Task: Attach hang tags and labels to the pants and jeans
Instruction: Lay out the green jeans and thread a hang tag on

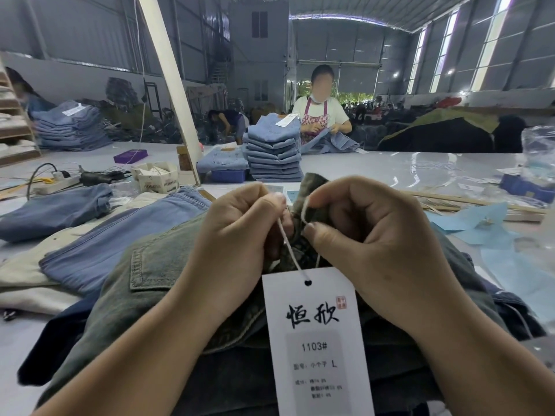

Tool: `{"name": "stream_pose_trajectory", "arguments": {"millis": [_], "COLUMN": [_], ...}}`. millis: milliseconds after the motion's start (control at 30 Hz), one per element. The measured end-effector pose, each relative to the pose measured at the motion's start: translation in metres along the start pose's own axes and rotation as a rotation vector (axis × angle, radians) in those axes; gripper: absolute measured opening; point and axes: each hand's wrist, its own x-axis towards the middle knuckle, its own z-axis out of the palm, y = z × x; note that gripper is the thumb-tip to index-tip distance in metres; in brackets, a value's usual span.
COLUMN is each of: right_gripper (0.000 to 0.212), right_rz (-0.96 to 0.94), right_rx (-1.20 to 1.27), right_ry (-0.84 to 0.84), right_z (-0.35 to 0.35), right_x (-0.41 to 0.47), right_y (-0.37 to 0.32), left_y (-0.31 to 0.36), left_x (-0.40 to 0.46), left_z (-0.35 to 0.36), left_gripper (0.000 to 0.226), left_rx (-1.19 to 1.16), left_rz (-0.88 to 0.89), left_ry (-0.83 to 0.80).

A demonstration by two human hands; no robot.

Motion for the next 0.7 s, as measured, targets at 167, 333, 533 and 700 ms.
{"name": "stream_pose_trajectory", "arguments": {"millis": [167, 333, 533, 700], "right_gripper": [0.023, 0.017, 0.028, 0.032], "right_rz": [0.066, 0.074, 0.002, 0.026], "right_rx": [-0.003, -0.047, -0.435, -0.746], "right_ry": [-0.077, -0.095, 0.072, 0.018], "right_z": [-0.003, -0.005, 0.0, -0.004], "right_x": [-0.001, 0.0, -0.001, -0.007], "right_y": [-0.001, 0.0, -0.004, -0.017], "left_y": [0.007, 0.017, 0.024, 0.031], "left_x": [0.002, 0.01, 0.021, 0.019], "left_z": [-0.002, 0.0, -0.002, 0.007], "left_gripper": [0.045, 0.042, 0.04, 0.039], "left_rx": [-0.166, -0.367, -0.444, -0.315], "left_rz": [-0.096, -0.164, -0.22, -0.049], "left_ry": [0.081, 0.031, -0.022, -0.061]}}
